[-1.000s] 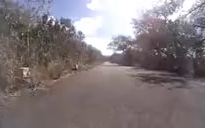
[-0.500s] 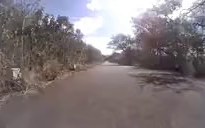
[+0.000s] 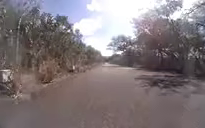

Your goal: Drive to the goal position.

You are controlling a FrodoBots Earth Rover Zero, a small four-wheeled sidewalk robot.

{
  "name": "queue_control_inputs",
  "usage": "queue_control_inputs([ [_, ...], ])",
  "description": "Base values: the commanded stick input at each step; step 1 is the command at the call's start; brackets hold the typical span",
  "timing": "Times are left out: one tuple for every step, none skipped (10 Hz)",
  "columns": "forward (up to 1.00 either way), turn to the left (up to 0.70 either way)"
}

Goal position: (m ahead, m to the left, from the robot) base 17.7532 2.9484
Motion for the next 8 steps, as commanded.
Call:
queue_control_inputs([
  [0.5,0.0],
  [0.5,0.0],
  [0.5,0.0],
  [0.5,0.0],
  [0.5,0.0],
  [0.5,0.0],
  [0.5,0.0],
  [0.5,0.0],
])
